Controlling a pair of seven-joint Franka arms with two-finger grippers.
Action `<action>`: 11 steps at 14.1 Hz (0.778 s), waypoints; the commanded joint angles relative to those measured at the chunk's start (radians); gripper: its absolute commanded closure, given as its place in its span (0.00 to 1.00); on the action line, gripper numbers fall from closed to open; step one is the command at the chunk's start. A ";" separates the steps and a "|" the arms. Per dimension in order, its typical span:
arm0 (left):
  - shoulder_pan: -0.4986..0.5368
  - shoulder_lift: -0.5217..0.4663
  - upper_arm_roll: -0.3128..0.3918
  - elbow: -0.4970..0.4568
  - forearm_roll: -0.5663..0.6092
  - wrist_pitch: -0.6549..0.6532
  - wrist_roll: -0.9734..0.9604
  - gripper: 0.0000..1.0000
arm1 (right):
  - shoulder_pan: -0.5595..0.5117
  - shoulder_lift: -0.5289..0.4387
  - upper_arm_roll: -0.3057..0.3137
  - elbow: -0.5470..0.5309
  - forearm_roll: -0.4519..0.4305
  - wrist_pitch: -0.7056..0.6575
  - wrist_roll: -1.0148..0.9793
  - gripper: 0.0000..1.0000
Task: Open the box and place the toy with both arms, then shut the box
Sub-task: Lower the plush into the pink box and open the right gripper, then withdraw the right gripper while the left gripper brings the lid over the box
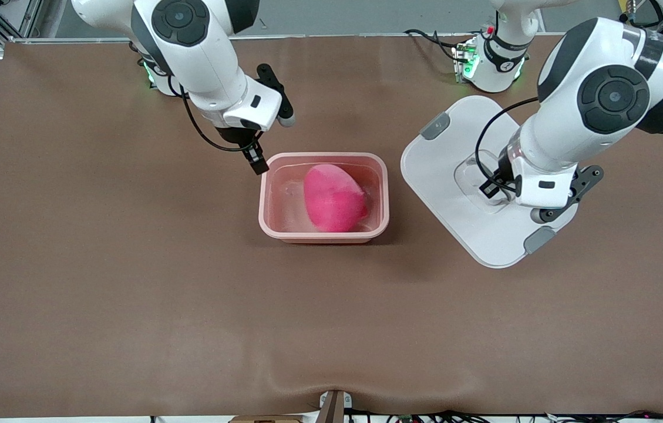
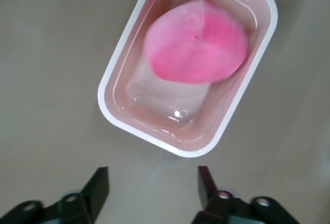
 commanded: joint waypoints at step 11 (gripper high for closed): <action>-0.022 0.003 -0.014 0.022 -0.016 -0.016 -0.083 1.00 | -0.389 -0.051 -0.038 0.027 -0.012 -0.179 0.049 0.00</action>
